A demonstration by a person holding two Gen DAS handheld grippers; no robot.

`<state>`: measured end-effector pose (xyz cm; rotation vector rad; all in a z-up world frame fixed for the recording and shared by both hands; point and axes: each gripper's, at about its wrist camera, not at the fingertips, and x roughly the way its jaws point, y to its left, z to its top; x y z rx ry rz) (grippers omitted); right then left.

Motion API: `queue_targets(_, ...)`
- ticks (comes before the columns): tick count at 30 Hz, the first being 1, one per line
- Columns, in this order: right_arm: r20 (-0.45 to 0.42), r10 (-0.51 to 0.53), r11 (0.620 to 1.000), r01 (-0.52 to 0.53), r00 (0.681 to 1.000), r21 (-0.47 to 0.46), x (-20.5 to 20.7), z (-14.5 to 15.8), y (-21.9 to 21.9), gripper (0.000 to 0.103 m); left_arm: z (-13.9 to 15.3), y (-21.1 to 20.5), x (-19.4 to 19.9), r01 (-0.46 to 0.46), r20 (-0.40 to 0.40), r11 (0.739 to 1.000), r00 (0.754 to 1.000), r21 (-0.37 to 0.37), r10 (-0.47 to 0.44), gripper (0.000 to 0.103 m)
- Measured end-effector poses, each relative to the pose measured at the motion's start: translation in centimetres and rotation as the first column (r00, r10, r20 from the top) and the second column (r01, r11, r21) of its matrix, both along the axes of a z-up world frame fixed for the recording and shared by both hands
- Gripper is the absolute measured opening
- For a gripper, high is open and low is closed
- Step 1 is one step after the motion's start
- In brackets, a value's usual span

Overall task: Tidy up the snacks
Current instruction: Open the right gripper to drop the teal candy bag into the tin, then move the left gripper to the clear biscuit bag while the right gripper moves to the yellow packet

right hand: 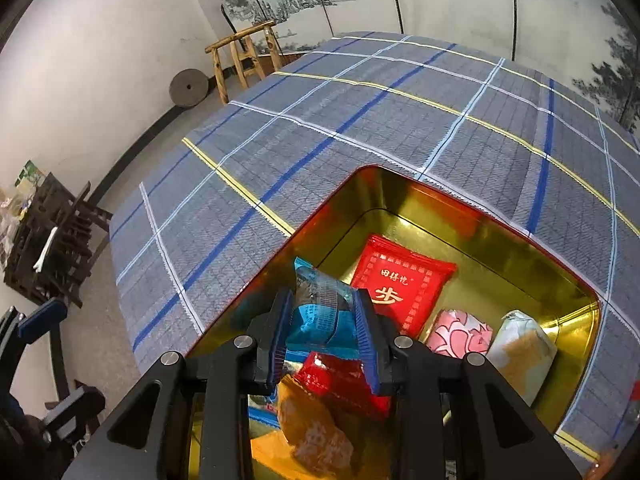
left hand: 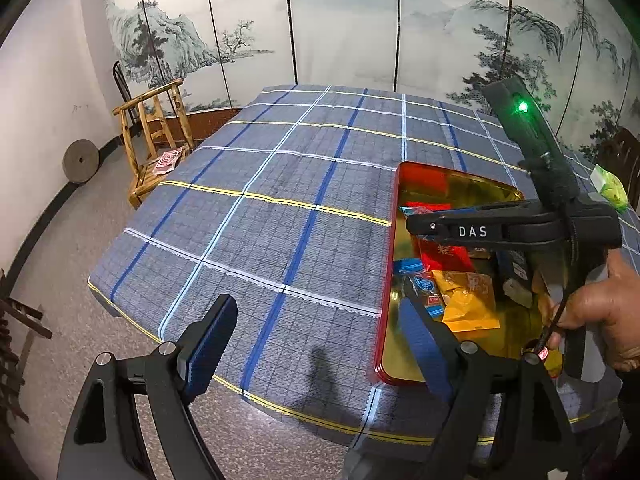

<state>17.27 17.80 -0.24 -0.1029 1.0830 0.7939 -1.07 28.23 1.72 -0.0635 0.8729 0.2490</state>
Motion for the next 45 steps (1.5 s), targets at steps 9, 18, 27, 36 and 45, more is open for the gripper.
queue_targets(9,-0.036,-0.039,0.997,0.041,0.999,0.064,0.3,0.1,-0.6,0.05,-0.2,0.1,0.0,0.001,0.0,1.0,1.0,0.006,-0.001,0.08)
queue_targets(18,0.01,-0.057,0.992,0.056,0.998,0.115,-0.9,1.7,-1.8,0.053,-0.2,0.0,0.0,0.005,0.002,1.0,1.0,0.017,-0.005,0.081)
queue_targets(27,0.091,-0.039,0.99,0.026,0.995,0.139,-4.2,3.4,-3.7,0.056,0.2,-1.6,0.0,0.02,0.0,0.999,1.0,0.045,-0.02,0.083)
queue_targets(36,0.148,-0.082,0.977,0.05,0.985,0.208,-7.8,5.2,-8.7,0.06,0.6,-3.7,0.1,0.055,-0.005,0.995,0.998,0.081,-0.055,0.083)
queue_targets(45,0.229,-0.248,0.951,0.192,0.941,0.242,-11.4,5.9,-19.2,0.065,1.1,-7.5,0.5,0.127,-0.018,0.983,0.992,0.134,-0.126,0.088)
